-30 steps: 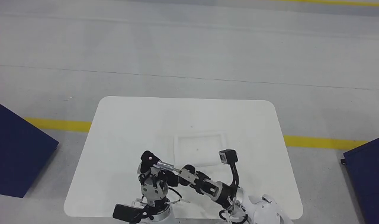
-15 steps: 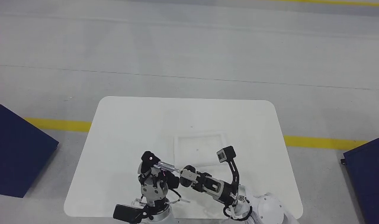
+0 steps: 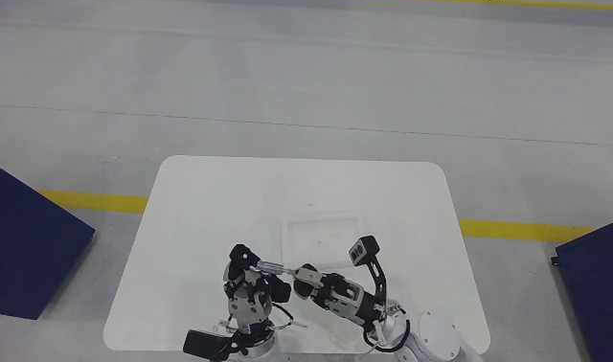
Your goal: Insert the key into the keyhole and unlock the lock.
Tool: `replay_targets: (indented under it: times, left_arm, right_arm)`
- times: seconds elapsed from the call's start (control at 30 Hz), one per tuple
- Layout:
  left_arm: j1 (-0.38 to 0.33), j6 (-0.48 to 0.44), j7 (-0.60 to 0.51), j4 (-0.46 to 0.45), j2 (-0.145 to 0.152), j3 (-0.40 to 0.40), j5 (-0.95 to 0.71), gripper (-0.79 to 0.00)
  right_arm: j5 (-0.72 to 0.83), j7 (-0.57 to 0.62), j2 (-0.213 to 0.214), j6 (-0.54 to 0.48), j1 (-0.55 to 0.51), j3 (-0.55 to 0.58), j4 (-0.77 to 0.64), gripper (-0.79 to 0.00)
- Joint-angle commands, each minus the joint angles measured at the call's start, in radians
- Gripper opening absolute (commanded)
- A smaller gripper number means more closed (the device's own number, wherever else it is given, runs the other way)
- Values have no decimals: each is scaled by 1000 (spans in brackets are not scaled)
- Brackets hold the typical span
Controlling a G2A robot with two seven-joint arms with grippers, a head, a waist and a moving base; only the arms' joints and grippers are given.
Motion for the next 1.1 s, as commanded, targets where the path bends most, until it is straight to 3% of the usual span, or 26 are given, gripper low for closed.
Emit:
replay_targets:
  times: [0.0,0.5,0.9,1.07]
  left_arm:
    - [1,-1,-1,1,-2,-2,7,-785]
    - [9,-11,-7,3,-13,-23,42,-785]
    - [17,-22,-14,-1,-22,-39,55,-785]
    - [20,-25,-17,-2,-25,-44,63,-785]
  right_arm:
    - [45,14,0,39,2,5,0,-785]
    - [398,36,-5,343,19,28,24,-785]
    - [407,30,-5,342,16,27,24,-785]
    - [544,-14,-9,453,22,34,26,-785]
